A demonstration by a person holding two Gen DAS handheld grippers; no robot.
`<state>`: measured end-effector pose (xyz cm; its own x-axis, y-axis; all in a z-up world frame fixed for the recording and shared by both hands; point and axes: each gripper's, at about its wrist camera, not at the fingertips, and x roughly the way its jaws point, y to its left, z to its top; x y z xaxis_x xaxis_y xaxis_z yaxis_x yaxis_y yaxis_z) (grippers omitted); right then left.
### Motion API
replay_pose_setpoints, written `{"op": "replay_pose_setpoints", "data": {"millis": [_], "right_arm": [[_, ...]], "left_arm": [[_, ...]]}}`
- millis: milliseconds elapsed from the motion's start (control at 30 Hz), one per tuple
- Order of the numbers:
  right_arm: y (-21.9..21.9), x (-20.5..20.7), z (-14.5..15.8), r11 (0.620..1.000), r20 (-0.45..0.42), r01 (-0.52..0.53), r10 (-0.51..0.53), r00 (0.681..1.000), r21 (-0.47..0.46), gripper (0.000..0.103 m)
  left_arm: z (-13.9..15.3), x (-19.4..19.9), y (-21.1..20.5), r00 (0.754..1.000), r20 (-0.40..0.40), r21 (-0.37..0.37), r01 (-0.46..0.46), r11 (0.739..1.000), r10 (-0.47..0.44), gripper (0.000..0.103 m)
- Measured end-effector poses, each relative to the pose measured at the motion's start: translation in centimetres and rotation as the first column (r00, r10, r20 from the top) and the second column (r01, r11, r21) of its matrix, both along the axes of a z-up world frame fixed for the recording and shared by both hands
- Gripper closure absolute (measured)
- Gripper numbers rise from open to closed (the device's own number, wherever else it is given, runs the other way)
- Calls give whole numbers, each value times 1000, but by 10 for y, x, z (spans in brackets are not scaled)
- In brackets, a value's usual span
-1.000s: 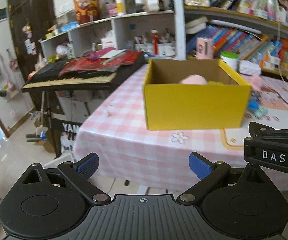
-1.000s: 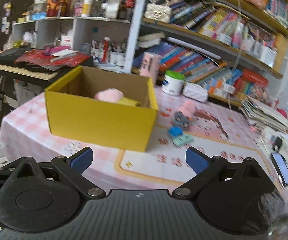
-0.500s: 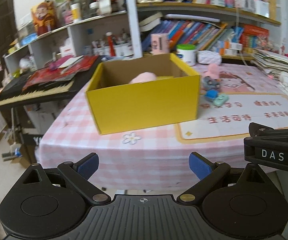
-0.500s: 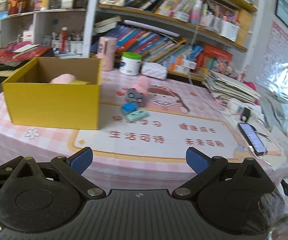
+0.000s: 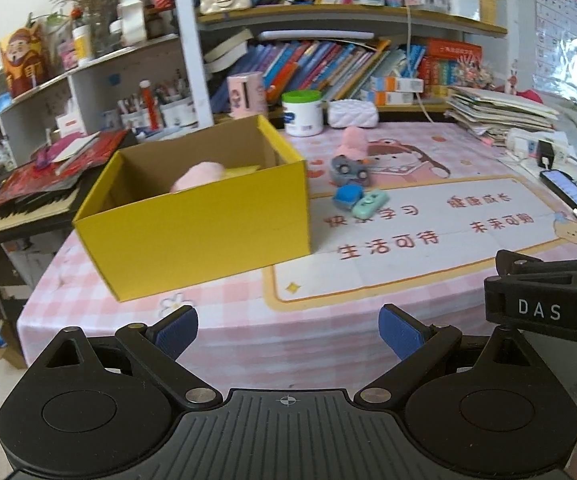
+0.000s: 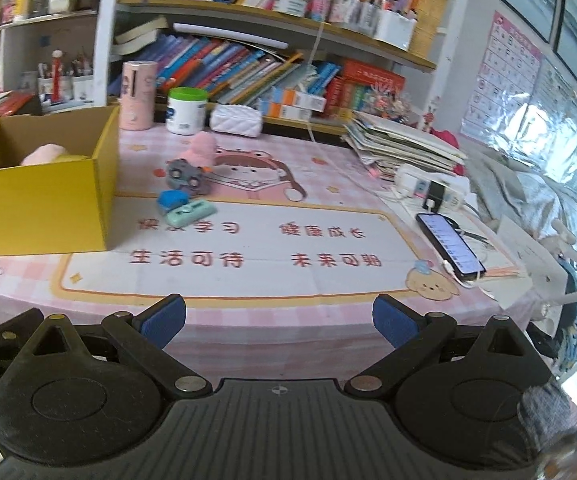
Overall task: Organize objects
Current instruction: 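Withdraw both open tools from the yellow box toward the remaining toys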
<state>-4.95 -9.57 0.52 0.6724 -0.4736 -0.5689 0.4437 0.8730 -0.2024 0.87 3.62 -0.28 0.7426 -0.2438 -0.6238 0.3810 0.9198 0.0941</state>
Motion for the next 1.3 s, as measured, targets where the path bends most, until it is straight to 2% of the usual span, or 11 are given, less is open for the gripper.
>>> {"op": "replay_pose_setpoints", "data": {"millis": [567,1000,1300], "right_arm": [[-49,30,-9,1000,-39,16,-16,999,4,2],[-116,67,-22,999,-83,36,-34,996,29,2],[-159,99,-13,998,-30,-11,13,999,57,2]], "left_arm": [[-9,30,-48,999,-38,-17,10,1000,-11,4],[-22,61,-111,996,-82,-17,32,999,-33,4],[-18,82,-145,997,-76,-28,-1,1000,-1,5]]}}
